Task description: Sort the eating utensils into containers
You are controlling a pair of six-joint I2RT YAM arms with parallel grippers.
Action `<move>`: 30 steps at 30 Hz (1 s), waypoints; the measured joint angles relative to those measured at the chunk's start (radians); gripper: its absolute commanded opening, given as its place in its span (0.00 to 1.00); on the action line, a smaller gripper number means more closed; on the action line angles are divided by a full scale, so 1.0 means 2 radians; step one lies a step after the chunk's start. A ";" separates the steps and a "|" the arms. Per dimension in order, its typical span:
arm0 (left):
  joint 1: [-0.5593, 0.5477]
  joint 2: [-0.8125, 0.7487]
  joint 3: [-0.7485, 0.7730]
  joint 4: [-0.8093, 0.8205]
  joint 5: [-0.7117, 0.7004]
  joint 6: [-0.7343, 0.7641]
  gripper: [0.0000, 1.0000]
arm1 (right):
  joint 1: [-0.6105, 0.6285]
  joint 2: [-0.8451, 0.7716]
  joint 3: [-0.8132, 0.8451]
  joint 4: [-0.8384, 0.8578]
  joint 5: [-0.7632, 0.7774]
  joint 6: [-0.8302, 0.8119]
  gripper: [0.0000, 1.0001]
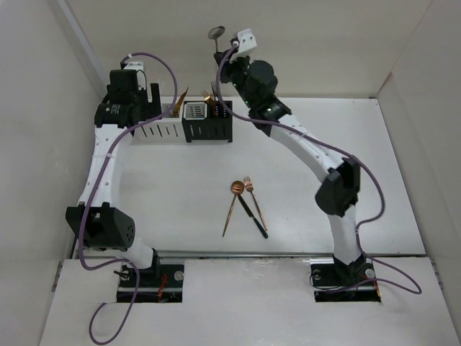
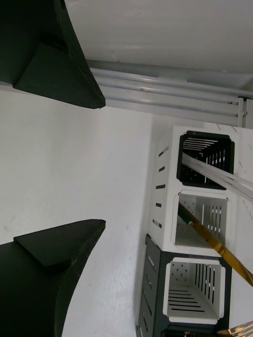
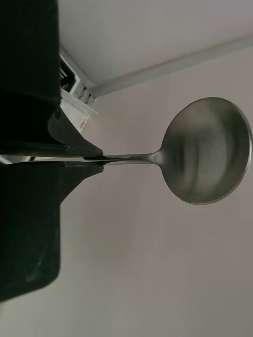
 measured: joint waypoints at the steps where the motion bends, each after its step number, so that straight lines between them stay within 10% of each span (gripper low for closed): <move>1: 0.000 0.000 0.000 0.000 -0.005 0.001 0.84 | 0.000 0.021 0.011 0.035 -0.007 0.002 0.00; 9: 0.004 0.001 -0.007 0.004 -0.022 0.006 0.84 | 0.002 0.233 0.095 0.108 -0.022 0.026 0.00; 17: 0.005 0.008 -0.007 0.004 -0.025 0.006 0.84 | 0.011 0.259 0.075 0.135 -0.023 0.038 0.00; 24: 0.005 0.008 -0.007 0.005 -0.026 0.006 0.84 | 0.018 0.242 0.017 0.153 -0.041 0.046 0.82; 30: 0.005 0.008 -0.007 0.005 -0.021 0.006 0.84 | 0.020 0.173 -0.042 0.139 -0.038 0.042 0.92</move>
